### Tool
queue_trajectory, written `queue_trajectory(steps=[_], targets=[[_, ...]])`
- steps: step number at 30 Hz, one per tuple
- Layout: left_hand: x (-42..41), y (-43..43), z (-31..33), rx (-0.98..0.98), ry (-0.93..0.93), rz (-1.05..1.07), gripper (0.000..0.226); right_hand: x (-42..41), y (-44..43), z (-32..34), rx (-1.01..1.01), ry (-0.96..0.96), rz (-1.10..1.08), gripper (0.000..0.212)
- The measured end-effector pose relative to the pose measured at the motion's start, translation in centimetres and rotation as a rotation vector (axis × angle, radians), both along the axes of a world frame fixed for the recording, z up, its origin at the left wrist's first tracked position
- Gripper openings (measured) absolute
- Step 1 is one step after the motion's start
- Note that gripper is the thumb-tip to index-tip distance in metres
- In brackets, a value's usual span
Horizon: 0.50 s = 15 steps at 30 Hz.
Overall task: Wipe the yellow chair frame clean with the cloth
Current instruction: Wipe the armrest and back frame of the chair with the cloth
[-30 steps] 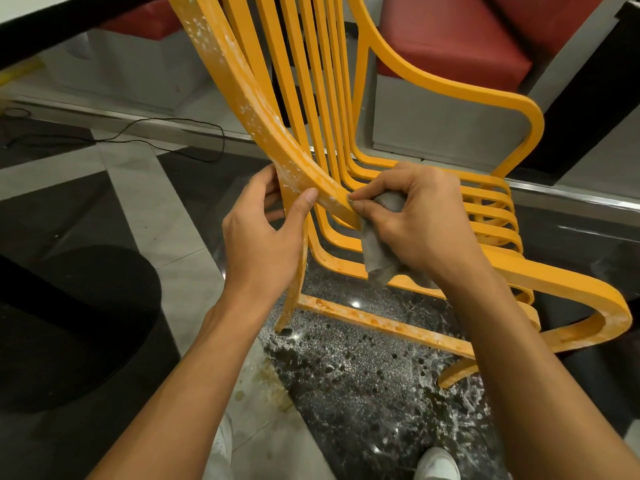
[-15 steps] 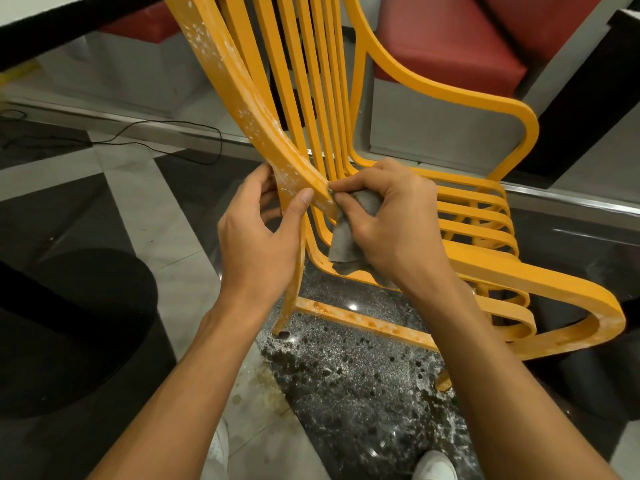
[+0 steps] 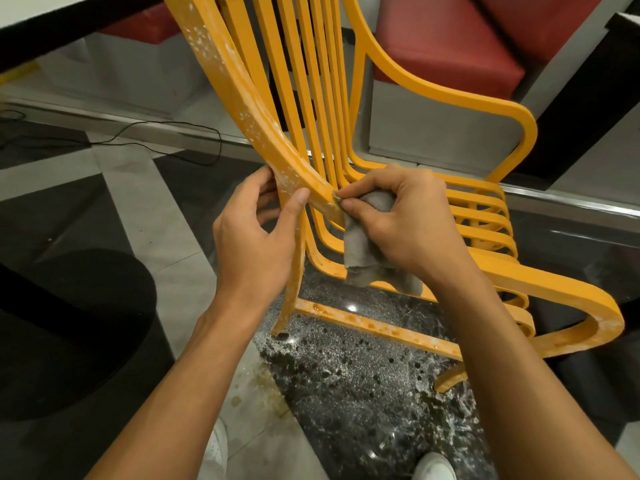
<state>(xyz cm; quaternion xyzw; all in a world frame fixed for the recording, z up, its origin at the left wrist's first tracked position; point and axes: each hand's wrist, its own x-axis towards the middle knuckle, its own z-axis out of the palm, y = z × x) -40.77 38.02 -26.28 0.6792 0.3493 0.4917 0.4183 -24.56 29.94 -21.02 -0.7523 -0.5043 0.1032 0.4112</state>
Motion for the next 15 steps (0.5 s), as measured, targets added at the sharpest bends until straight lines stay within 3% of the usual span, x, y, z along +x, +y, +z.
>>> queue_trajectory(steps=[7,11,15], targets=[[0.0,0.2,-0.2,0.006,-0.011,-0.001,0.041,-1.3,0.8,-0.4,0.069,-0.053,-0.026,0.010],[-0.1,0.3,0.0,0.010,-0.029,0.005,0.040,-0.3,0.5,0.5,-0.037,0.025,-0.007,0.008],[-0.1,0.1,0.1,0.022,-0.034,-0.001,0.040,-1.4,1.0,-0.2,0.061,-0.039,-0.053,0.009]])
